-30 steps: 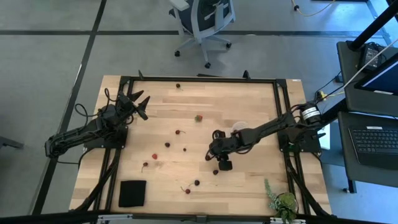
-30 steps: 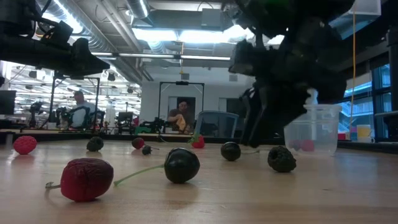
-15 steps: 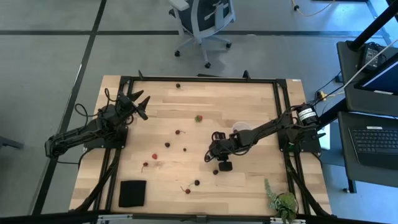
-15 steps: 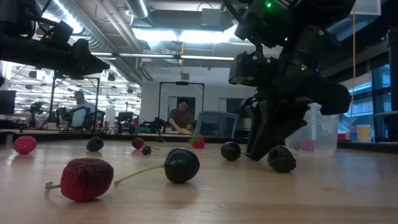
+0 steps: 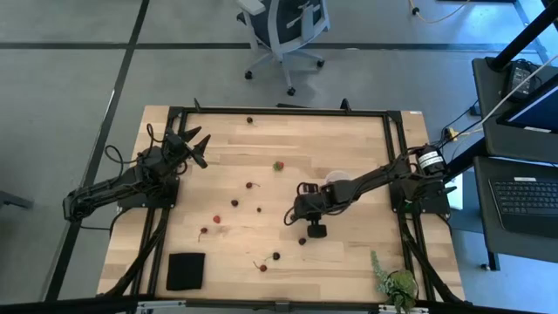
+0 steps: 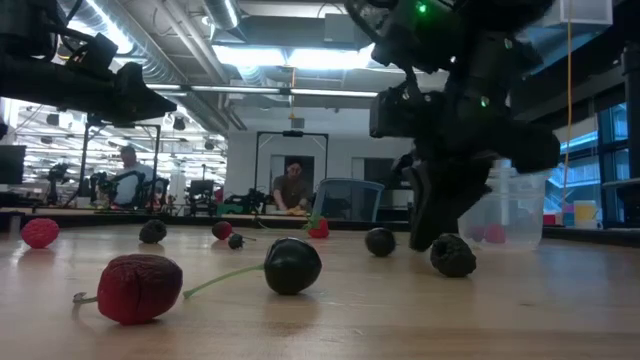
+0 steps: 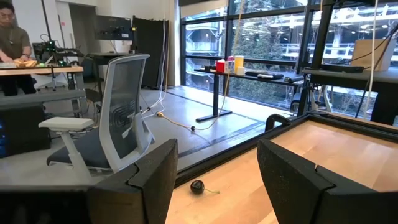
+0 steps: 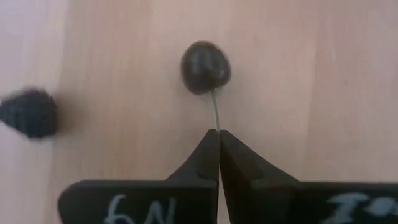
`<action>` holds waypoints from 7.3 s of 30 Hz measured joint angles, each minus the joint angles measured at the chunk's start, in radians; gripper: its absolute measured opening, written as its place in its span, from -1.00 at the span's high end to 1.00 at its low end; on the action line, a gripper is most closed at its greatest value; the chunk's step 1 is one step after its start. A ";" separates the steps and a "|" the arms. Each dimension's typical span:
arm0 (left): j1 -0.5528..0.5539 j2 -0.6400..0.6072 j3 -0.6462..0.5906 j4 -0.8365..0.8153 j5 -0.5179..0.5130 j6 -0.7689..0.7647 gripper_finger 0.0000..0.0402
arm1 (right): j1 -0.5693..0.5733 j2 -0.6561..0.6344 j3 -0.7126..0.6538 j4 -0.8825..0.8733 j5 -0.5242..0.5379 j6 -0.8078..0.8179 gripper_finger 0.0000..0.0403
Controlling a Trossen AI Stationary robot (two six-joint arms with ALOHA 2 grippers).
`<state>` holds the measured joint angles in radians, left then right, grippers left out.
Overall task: Pick and placing Produce into tupperware
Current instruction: Put the black cherry into the transparent bucket, then put the blackberry into the transparent bucket
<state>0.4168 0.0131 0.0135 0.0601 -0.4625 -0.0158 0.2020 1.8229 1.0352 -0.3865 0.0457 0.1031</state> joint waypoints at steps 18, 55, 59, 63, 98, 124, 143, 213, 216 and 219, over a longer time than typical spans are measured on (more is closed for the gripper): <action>0.000 0.000 0.000 0.000 0.000 0.000 -0.07 | -0.095 -0.258 0.461 -1.095 0.260 0.219 0.99; 0.000 0.000 0.000 0.000 0.000 0.001 -0.07 | -0.261 -0.279 -0.073 -0.576 0.047 0.100 0.97; 0.000 0.000 0.000 0.000 0.000 0.001 -0.07 | -0.261 -0.279 -0.073 -0.572 0.047 0.098 0.90; 0.000 0.000 0.000 0.000 0.000 0.001 -0.07 | -0.261 -0.279 -0.073 -0.573 0.047 0.101 0.83; 0.000 0.000 0.000 0.000 0.000 0.001 -0.07 | -0.037 -0.264 0.130 -0.158 -0.024 0.050 0.28; 0.000 0.000 0.000 0.000 0.000 0.001 -0.07 | 0.156 -0.195 -0.356 0.713 0.005 0.076 -0.45; 0.000 0.000 0.000 0.000 0.000 0.000 -0.07 | 0.209 0.046 -0.267 0.732 0.010 0.099 -0.45; 0.000 0.000 0.000 -0.005 0.000 0.000 -0.07 | -0.272 -0.543 0.039 -0.638 0.008 0.322 0.50; 0.000 0.000 0.000 -0.005 0.000 0.000 -0.07 | -0.307 -0.504 0.017 -0.661 -0.019 0.304 0.50; 0.000 0.000 0.000 -0.005 0.000 0.000 -0.07 | -0.317 -0.464 0.000 -0.650 -0.022 0.272 0.50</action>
<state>0.4168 0.0132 0.0133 0.0547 -0.4629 -0.0154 -0.1148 1.3590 1.0352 -1.0366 0.0240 0.3751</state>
